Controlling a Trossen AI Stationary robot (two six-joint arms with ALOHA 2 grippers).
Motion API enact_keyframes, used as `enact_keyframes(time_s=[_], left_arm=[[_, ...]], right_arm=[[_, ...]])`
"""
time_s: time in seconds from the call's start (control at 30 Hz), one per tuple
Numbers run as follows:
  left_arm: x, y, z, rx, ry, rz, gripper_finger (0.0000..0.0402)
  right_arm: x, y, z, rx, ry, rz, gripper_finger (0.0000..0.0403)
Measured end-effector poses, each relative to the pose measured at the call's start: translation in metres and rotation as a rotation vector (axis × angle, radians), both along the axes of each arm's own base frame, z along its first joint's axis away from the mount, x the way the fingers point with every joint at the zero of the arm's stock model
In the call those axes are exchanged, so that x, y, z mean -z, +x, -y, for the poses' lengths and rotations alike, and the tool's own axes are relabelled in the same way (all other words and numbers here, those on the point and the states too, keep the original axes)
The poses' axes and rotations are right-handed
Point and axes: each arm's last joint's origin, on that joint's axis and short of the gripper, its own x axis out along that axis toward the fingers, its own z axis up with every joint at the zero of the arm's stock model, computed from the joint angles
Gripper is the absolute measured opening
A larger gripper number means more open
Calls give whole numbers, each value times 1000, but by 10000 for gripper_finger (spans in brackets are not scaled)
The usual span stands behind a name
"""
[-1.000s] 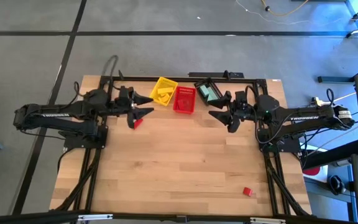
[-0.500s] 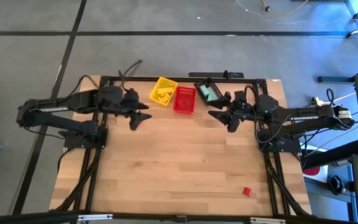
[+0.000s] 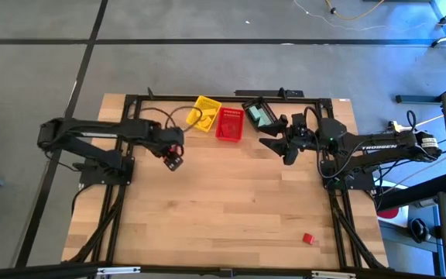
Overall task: Sort & place blocks by color
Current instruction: Put the top red block into the red bin
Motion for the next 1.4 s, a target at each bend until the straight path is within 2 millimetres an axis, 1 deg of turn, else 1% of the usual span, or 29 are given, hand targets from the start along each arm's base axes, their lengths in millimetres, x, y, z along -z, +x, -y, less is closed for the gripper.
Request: enact_keyframes(time_s=[0.13,0.23,0.33,0.43,0.63,0.7,0.83,1.03,1.13,1.4], left_arm=[[34,4,-1,-13,-18,-136,240],[52,5,-4,-35,12,-179,240],[67,9,-10,-53,13,-153,240],[77,10,-15,-70,6,-130,241],[87,6,-27,-130,65,-157,240],[89,7,-31,-128,79,-132,240],[94,3,-36,-144,49,-132,240],[107,-5,-40,-170,32,-125,240],[115,-10,-39,-175,-5,-110,240],[119,-14,-38,-160,-16,-122,236]], right_arm=[[1,0,0,-2,4,-5,274],[1,0,0,-2,2,-6,274],[1,0,0,-2,2,-9,274],[2,1,0,-2,2,-14,275],[5,4,0,-2,6,-32,275],[5,4,0,-2,6,-36,275],[7,6,0,-2,8,-44,275],[7,6,0,-1,7,-47,275],[7,6,0,0,7,-48,275],[7,6,1,23,10,-48,275]])
